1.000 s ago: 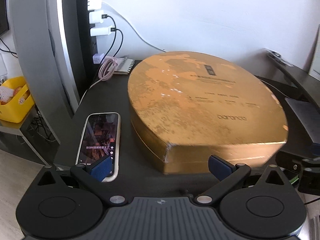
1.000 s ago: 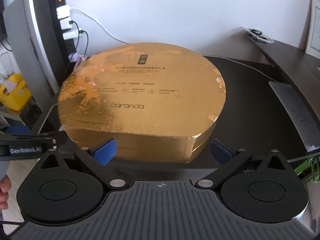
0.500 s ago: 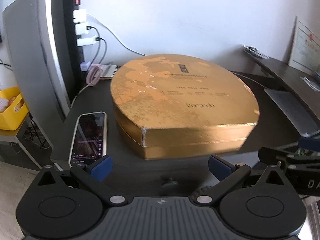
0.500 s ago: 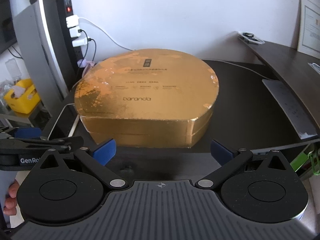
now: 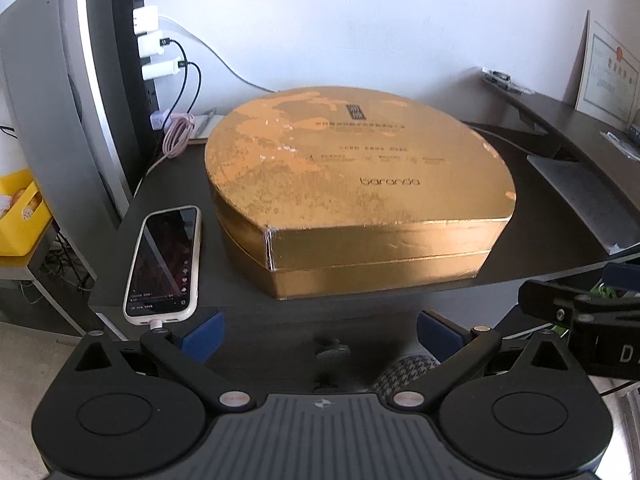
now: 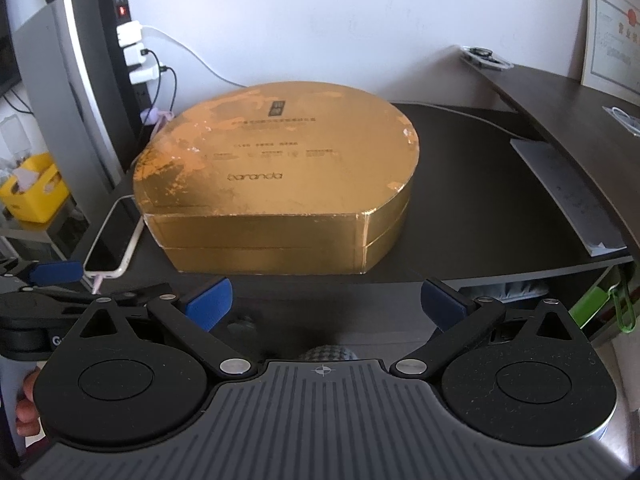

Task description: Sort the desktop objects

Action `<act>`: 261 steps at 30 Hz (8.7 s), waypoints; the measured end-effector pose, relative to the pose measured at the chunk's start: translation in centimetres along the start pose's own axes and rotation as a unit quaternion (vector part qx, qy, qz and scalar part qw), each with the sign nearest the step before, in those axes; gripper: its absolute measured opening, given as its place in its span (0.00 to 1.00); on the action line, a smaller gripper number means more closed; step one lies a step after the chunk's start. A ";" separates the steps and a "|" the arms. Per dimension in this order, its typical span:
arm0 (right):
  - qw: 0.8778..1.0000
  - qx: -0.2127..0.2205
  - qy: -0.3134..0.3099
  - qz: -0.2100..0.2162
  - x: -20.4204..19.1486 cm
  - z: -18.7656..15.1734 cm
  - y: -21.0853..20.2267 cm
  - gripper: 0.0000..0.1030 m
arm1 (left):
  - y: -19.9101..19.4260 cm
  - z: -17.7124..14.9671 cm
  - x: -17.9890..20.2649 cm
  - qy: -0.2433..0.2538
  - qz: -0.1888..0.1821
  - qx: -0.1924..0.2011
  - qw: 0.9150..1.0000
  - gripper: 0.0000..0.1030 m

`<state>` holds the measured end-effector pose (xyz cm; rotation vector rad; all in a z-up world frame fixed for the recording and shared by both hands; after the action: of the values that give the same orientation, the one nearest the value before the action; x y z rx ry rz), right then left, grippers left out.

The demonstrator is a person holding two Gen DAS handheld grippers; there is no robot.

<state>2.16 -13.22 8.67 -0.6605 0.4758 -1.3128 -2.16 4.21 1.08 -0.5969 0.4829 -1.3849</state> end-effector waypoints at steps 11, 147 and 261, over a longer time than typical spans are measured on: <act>0.999 -0.033 -0.012 -0.010 0.0 0.2 2.9 1.00 | 2.3 0.0 -0.9 -0.010 0.005 -0.035 0.999 1.00; 0.999 -0.045 0.005 -0.014 1.0 -0.2 4.5 1.00 | 4.1 -0.2 0.6 0.018 0.001 -0.064 0.998 0.99; 0.998 -0.054 0.008 -0.014 1.1 -0.5 5.1 1.00 | 4.4 -0.4 0.7 0.021 0.005 -0.071 0.997 0.99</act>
<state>5.71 -13.83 4.86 -0.7486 0.5554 -1.3268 1.04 3.79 -2.09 -0.6813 0.6220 -1.3638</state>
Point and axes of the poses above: each gripper's, at about its wrist camera, not at the fingertips, and y roughly the way its jaws point, x to its right, z to its top, the point moved 1 cm from there along y, roughly the way its jaws point, and after that the axes turned 5 degrees about x, right-handed, at the moved point
